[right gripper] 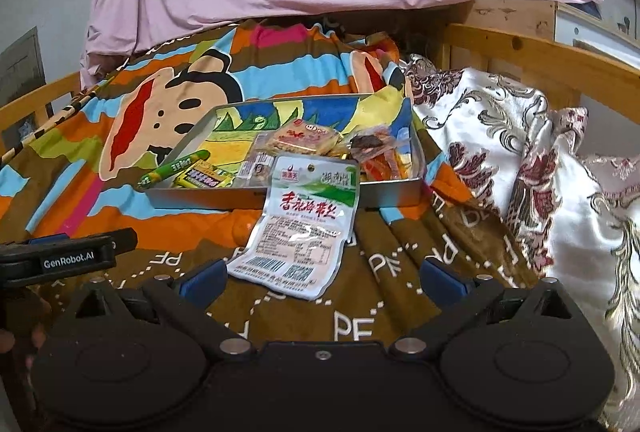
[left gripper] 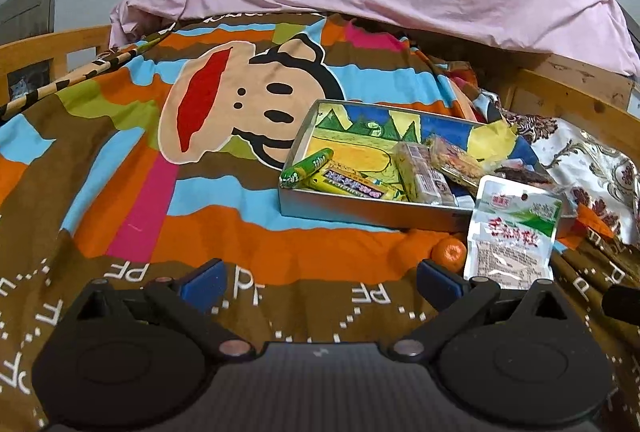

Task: Organize snacks
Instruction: 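Move right tool toward the white-green kelp bag while left tool approaches the mandarin orange, then grasp the white-green kelp bag with right tool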

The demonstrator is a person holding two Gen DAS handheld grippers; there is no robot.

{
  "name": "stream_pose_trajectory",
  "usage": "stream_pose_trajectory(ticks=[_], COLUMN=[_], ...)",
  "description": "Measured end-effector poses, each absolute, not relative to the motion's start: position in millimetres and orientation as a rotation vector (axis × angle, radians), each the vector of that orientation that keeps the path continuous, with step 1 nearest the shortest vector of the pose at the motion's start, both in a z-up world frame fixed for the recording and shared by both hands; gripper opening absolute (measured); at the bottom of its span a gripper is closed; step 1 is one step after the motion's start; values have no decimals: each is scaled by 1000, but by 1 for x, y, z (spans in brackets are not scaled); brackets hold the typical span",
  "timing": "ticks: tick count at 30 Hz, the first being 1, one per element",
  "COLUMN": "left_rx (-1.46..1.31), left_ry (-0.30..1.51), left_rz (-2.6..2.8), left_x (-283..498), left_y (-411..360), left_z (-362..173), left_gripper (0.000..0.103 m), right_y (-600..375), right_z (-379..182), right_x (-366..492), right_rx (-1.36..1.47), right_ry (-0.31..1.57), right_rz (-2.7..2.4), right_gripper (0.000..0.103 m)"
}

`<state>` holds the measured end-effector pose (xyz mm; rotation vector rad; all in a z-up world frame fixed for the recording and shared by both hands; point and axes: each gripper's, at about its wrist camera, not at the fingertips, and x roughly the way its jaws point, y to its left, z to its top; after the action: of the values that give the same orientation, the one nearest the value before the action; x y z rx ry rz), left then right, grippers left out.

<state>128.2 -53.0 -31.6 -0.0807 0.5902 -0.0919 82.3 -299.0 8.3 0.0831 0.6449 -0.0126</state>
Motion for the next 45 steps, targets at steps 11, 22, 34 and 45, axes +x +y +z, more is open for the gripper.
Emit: stream_pose_trajectory(ticks=[11, 22, 34, 45], left_rx=[-62, -72, -124, -117], left_ry=[580, 583, 621, 633], left_rz=[-104, -94, -110, -145], left_x=[158, 184, 203, 208], left_y=[-62, -62, -56, -61], left_z=[-40, -46, -57, -60], left_gripper=[102, 102, 102, 102], right_y=[-298, -290, -255, -256], right_z=[-3, -25, -55, -68], right_x=[112, 151, 194, 207], right_rx=[51, 39, -32, -38], right_ry=[647, 673, 762, 815], right_rz=[-1, -9, -15, -46], right_gripper=[102, 102, 102, 100])
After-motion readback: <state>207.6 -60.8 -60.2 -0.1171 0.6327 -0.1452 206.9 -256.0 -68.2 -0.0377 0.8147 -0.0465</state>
